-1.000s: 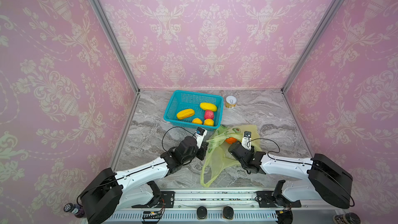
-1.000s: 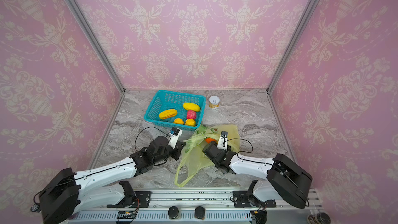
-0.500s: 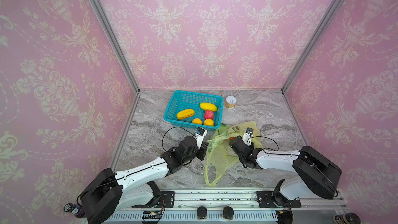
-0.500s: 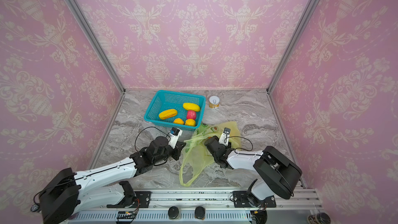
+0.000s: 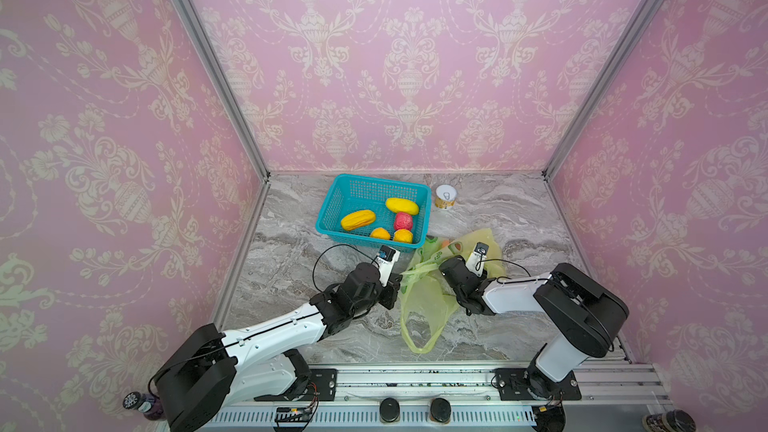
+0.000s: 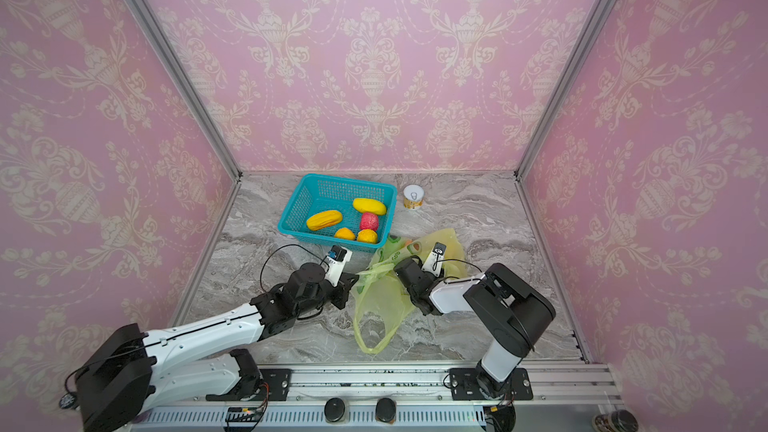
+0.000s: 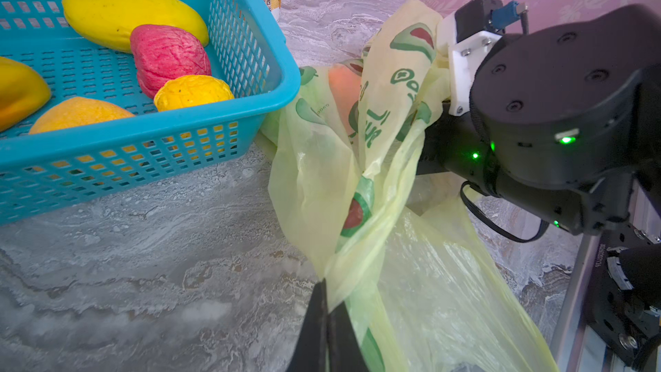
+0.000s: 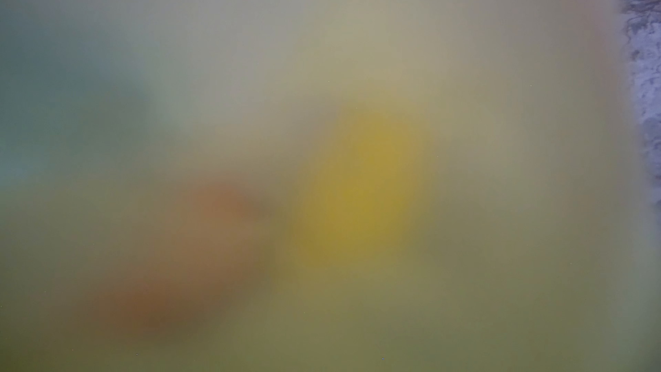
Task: Untie the knot of the plastic bag and take out the fruit
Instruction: 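Grasp the long wrinkled yellow fruit with the right gripper and lift it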
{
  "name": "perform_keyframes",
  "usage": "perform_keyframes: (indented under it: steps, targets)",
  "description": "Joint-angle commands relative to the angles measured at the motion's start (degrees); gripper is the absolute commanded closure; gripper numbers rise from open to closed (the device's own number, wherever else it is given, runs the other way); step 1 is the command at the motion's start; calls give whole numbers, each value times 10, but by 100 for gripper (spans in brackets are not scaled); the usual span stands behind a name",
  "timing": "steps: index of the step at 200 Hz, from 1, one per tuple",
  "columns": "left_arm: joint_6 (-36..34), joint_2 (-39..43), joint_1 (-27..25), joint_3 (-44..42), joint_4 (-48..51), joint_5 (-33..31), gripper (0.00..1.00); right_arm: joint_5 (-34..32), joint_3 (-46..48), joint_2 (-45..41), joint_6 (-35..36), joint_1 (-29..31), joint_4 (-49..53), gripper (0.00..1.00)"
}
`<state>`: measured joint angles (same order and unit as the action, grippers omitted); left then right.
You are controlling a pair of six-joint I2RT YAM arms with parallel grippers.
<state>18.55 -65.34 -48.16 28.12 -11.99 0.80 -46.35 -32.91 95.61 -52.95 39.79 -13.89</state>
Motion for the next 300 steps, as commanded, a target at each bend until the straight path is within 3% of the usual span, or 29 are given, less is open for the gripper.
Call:
perform_keyframes:
  steps: [1, 26, 78, 125, 178, 220, 300]
  targets:
    - [-8, -1, 3, 2, 5, 4, 100, 0, -14, 3, 1, -3, 12, 59]
    - [-9, -4, 3, 3, 4, 4, 100, 29, -10, -23, 25, 0, 11, 72]
    - [-9, -5, 3, 4, 5, 1, 100, 95, 1, -109, 95, 75, 42, 77]
    - [-6, -6, 3, 3, 5, 2, 100, 143, 48, -191, 109, 118, 40, 75]
    - [-7, -7, 3, 3, 4, 1, 100, 302, 28, -223, 225, 147, 41, 79]
    - [-6, -8, 3, 4, 4, -1, 100, 407, 64, -331, 281, 176, 27, 79]
    - [-5, -9, 3, 3, 2, -7, 100, 390, 131, -588, 285, 194, 118, 79]
